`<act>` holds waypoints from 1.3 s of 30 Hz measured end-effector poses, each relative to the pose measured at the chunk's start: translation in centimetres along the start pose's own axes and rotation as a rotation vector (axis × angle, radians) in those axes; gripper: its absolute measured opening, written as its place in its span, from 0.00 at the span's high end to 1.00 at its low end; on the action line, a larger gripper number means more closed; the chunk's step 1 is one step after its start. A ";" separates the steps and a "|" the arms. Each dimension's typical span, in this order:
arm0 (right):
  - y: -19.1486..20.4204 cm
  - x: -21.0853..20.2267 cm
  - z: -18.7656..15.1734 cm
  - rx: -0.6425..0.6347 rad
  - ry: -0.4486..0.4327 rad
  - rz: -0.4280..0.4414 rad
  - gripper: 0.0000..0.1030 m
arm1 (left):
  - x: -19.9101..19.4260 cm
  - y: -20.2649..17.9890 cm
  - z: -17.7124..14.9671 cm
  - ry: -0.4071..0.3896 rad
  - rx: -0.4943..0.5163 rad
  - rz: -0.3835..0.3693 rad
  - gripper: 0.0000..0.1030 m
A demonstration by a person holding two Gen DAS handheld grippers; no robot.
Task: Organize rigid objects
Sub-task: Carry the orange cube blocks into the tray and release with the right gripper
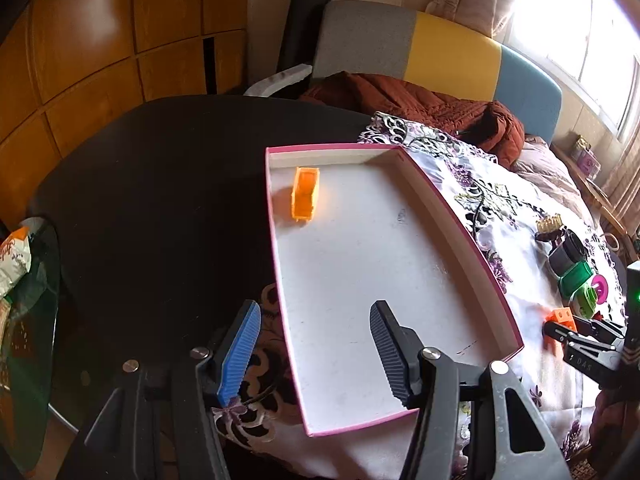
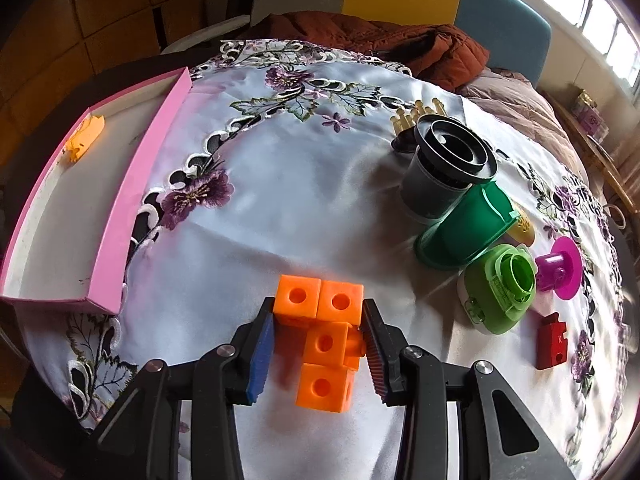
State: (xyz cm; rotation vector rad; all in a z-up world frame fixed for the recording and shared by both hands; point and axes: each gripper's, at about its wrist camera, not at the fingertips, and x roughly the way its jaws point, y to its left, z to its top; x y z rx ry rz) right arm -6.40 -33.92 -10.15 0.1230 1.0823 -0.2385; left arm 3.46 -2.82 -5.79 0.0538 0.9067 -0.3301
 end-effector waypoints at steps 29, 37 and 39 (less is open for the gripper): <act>21.1 1.7 10.8 -0.210 0.016 0.426 0.60 | 0.2 7.7 -1.4 0.018 -0.185 0.046 0.44; 25.2 5.3 13.1 -0.225 0.050 0.417 0.59 | 0.7 8.6 -1.5 0.024 -0.205 0.059 0.44; 25.4 5.3 13.1 -0.222 0.043 0.422 0.58 | 0.8 8.8 -1.5 0.027 -0.208 0.061 0.44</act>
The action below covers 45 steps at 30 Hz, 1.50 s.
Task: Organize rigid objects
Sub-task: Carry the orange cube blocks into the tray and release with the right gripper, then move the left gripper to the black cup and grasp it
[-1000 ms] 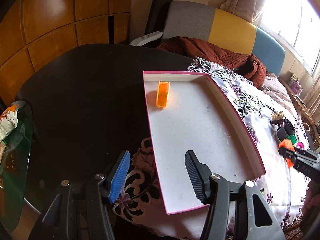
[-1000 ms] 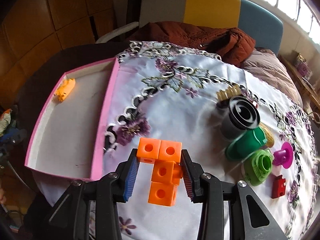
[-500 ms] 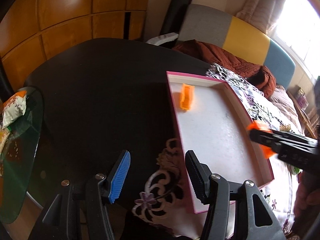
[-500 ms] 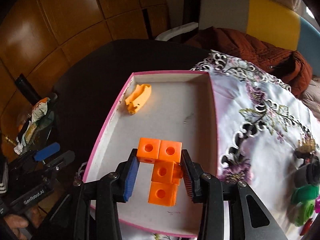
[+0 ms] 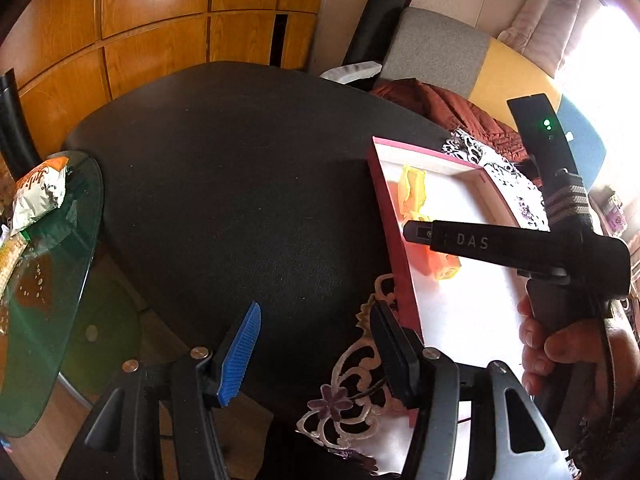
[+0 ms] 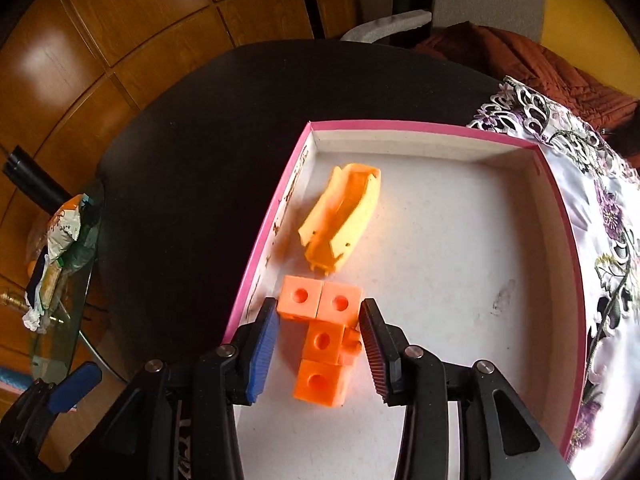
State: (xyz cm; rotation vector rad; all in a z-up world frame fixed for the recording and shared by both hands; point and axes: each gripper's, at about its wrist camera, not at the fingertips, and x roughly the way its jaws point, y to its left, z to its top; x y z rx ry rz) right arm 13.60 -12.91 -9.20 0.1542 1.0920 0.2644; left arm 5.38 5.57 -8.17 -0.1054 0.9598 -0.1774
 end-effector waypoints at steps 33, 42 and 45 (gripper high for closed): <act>-4.6 -13.2 -6.3 -0.001 -0.312 -0.140 0.28 | -2.5 -6.0 -0.7 -0.037 0.168 -0.024 0.44; -9.8 -17.2 -8.5 0.080 -0.359 -0.228 0.23 | -2.7 -8.4 -1.0 -0.034 0.229 -0.033 0.44; -12.1 -18.9 -9.3 0.121 -0.383 -0.274 0.23 | -2.8 -9.4 -1.1 -0.036 0.256 -0.045 0.44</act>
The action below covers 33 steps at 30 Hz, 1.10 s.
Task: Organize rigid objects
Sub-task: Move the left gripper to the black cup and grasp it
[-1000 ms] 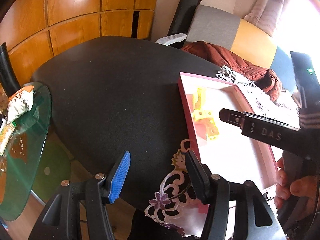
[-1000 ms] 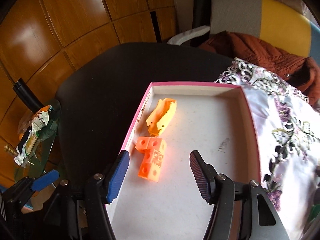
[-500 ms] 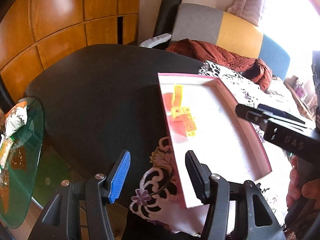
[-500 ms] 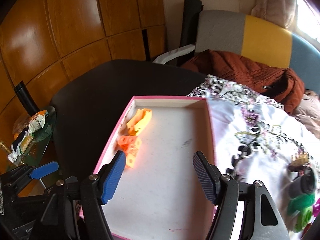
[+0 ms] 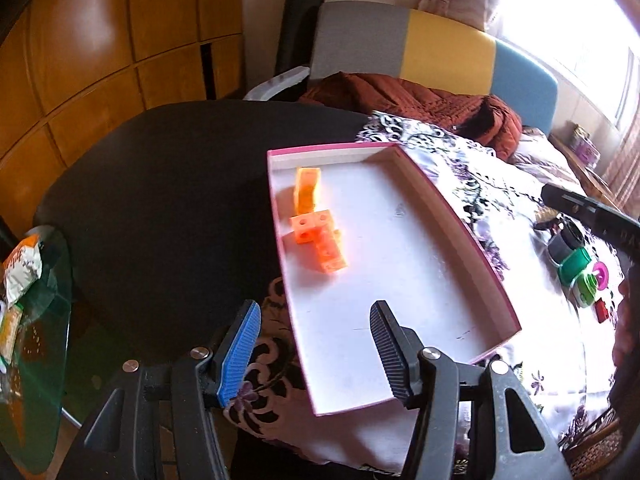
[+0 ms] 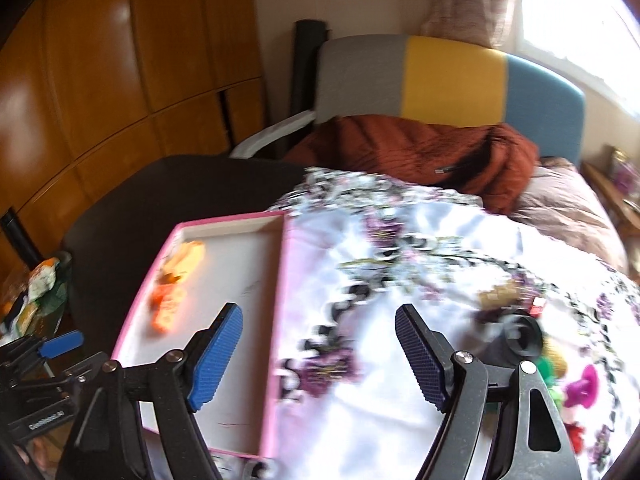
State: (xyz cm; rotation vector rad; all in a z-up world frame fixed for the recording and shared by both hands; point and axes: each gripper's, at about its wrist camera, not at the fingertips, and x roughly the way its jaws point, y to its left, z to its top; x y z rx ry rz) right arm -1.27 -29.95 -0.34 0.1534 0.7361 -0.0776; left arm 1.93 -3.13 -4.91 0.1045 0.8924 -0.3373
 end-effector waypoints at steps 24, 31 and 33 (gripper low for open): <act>-23.9 -7.0 -4.0 0.537 -0.161 -0.445 0.15 | 1.4 -7.6 0.1 0.072 0.153 -0.125 0.44; -25.8 -7.6 -5.0 0.665 -0.156 -0.426 0.09 | 2.0 -11.5 0.5 0.097 0.217 -0.210 0.44; -26.1 -7.3 -5.4 0.694 -0.140 -0.409 0.09 | 2.1 -12.8 0.7 0.100 0.237 -0.237 0.44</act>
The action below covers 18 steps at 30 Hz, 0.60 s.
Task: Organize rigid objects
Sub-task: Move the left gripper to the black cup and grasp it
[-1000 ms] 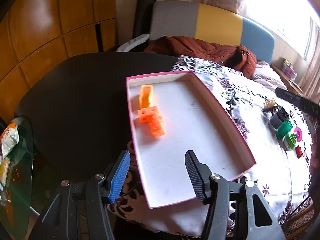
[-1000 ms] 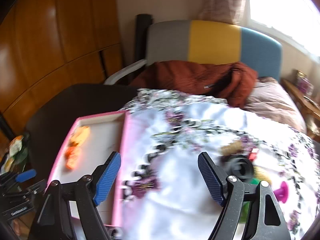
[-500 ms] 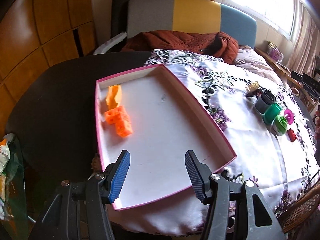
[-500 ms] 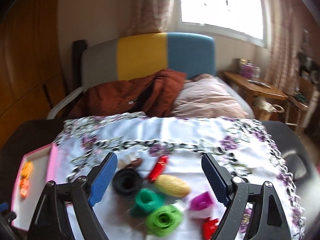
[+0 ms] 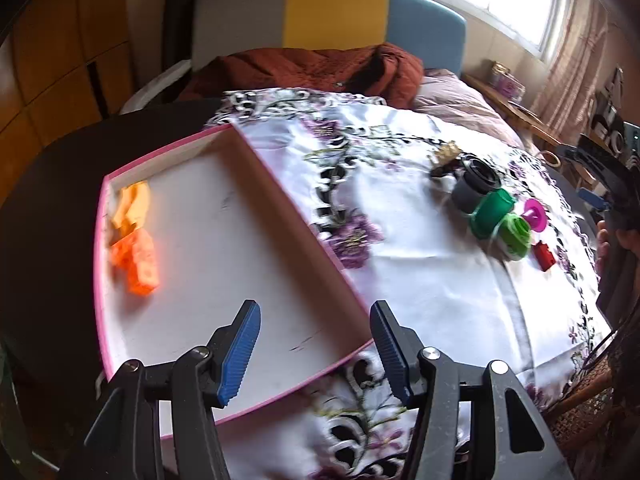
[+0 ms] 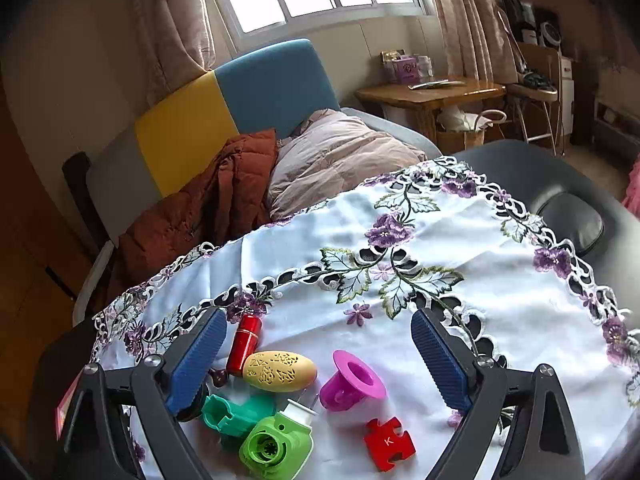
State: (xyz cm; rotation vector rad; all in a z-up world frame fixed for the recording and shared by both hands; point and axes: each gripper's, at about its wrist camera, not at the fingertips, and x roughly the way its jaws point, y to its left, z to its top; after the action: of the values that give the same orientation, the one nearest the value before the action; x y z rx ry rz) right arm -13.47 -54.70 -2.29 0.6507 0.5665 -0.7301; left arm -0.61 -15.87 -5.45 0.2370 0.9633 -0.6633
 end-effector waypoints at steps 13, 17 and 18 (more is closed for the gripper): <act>-0.9 0.4 0.1 0.063 0.042 0.034 0.08 | 3.7 -8.0 4.3 0.043 0.108 -0.163 0.41; -1.0 0.5 0.1 0.073 0.052 0.046 0.08 | 4.9 -10.0 6.8 0.039 0.098 -0.221 0.28; -1.0 0.6 0.1 0.074 0.054 0.047 0.08 | 5.3 -10.5 7.4 0.040 0.096 -0.241 0.26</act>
State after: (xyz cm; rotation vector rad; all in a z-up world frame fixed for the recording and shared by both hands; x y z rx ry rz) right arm -13.86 -55.58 -2.94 0.7524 0.5738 -0.6935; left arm -0.01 -29.74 -4.58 0.2215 1.0081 -0.9304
